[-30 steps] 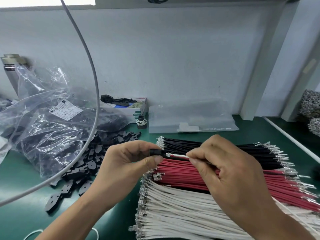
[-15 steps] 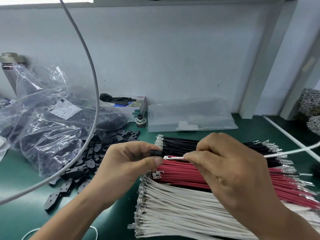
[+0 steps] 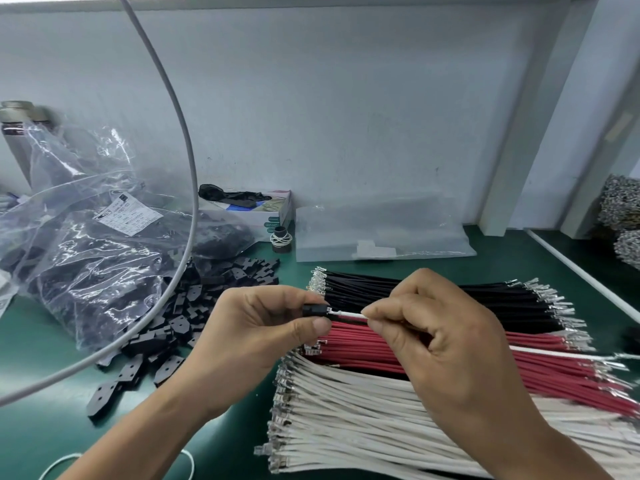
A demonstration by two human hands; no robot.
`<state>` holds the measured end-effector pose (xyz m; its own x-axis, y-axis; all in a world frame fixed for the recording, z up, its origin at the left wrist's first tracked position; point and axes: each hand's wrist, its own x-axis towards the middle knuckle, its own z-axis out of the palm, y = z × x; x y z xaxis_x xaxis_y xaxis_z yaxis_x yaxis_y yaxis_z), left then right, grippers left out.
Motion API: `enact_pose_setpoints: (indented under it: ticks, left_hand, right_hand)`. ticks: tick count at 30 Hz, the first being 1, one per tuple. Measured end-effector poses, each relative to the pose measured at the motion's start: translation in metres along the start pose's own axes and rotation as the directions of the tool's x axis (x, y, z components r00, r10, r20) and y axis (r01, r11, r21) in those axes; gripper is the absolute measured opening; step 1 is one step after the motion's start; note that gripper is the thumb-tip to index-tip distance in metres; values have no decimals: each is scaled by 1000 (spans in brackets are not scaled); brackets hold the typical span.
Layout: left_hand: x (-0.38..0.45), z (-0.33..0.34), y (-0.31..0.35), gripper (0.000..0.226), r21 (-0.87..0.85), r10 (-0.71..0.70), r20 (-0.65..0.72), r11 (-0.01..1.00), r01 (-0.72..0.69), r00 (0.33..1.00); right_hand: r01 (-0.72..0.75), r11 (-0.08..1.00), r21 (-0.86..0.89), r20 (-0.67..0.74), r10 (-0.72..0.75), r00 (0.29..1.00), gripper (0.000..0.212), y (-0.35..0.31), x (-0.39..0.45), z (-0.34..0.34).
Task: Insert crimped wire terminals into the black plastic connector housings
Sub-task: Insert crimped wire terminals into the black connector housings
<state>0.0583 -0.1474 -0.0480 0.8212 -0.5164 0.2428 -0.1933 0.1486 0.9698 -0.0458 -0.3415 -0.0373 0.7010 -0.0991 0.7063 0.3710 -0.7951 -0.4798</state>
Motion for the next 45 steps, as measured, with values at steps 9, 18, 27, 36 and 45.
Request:
enact_pose_setpoints:
  ticks: [9,18,27,36,45]
  left_hand:
    - [0,-2,-1,27,19,-27,19,999,26,999]
    - [-4,4,-1,23,298,126,18,946,-125,992]
    - [-4,2,3,17,260,66,49,963,-76,997]
    - [-4,5,4,14,271,137,70,951,-151,988]
    - [9,-30,19,33,87,140,-162,988,-128,977]
  right_hand:
    - [213,955,-206,-20,-221,975,15,4,-2,4]
    - [148,983,-105,-8,-150,989,10,5,0,8]
    - [108,984,-144,64,-100,993,13,3,1,8]
    - [201,955,-219,-17,-210,978,20,-1,5,8]
    - [112,887,-448,26,-112,993,16,12,8,-12]
